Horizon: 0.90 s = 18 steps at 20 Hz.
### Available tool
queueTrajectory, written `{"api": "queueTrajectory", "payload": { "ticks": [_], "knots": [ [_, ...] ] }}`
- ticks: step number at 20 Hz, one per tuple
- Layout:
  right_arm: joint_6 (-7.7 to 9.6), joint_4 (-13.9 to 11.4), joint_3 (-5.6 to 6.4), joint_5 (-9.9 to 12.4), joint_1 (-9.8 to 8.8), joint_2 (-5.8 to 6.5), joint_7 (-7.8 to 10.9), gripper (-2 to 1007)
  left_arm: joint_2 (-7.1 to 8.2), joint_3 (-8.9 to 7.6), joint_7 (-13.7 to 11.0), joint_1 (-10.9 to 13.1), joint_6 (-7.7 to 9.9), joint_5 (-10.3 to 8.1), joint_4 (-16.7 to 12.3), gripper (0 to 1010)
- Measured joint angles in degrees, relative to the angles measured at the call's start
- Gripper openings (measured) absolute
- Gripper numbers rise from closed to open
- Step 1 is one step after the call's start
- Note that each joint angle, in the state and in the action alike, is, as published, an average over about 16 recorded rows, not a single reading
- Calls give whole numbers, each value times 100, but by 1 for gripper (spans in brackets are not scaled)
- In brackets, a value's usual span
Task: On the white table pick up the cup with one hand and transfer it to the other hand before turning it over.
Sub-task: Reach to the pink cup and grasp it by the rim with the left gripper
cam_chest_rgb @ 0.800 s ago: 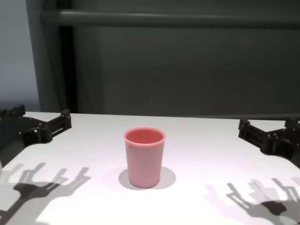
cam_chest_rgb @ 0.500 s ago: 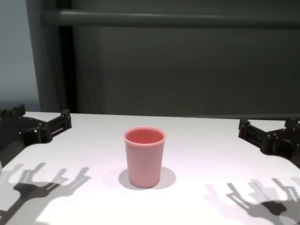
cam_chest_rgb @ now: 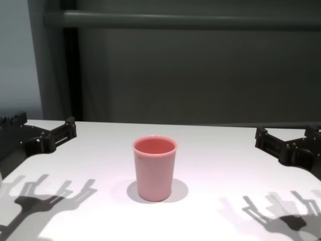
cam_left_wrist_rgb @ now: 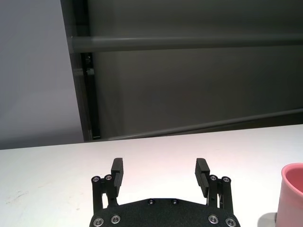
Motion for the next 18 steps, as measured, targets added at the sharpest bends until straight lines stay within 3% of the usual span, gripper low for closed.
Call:
{"api": "queueTrajectory", "payload": {
  "ticks": [18],
  "knots": [
    [0,0,0,0,0,0,0,1002,0,0,0,0,0,0,0,1001]
  ]
}}
